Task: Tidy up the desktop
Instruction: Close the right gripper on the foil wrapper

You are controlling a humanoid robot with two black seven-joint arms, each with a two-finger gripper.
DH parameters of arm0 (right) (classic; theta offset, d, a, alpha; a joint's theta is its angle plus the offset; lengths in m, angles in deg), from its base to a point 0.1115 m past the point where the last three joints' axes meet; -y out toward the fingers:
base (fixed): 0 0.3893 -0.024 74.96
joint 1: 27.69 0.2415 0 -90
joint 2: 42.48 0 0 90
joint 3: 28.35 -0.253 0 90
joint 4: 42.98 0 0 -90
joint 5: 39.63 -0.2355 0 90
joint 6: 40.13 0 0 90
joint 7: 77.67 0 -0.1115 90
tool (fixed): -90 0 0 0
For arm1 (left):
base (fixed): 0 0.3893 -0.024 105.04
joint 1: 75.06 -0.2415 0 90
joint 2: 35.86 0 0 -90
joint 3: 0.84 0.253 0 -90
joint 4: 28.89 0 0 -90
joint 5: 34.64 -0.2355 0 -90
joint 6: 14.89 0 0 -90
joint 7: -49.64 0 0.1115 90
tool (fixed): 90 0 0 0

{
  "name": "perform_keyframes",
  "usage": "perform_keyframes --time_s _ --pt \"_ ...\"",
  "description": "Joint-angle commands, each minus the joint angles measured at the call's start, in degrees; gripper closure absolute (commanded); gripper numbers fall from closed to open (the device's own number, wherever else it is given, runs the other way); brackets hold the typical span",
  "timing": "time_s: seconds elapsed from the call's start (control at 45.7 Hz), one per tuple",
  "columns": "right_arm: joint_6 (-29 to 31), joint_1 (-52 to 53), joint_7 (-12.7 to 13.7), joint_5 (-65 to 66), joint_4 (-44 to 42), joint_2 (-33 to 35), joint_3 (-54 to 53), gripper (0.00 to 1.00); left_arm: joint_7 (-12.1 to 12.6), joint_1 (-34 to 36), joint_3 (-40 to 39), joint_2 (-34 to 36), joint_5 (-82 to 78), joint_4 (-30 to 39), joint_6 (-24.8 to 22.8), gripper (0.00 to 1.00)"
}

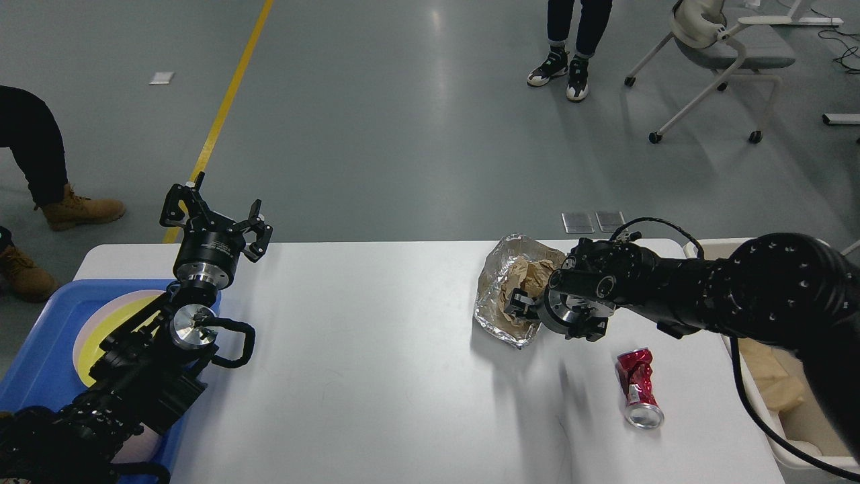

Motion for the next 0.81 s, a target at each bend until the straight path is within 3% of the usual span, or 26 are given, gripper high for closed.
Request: perform_keyframes --time_s 0.0,0.284,0.459,0.787 --pt "0.14 -0.74 0.0 1.53 -0.09 -0.24 0.05 0.52 0.0 -0.01 0.0 0.0 0.0 0.0 -0.01 0.04" --pt "0.14 -2.41 -0.17 3.82 -1.58 -0.6 -0.21 0.75 0.0 0.08 0.0 0.0 0.0 0.0 -0.01 0.04" --pt "0.84 -2.68 -0.17 3.99 -1.49 -0.6 -0.21 1.0 0.0 -0.01 0.0 0.0 0.0 0.0 -0.01 0.04" --pt "4.44 -2.07 0.0 4.0 -0.62 -0.6 -0.21 1.0 0.0 -0.01 0.0 0.0 0.0 0.0 -0.01 0.04"
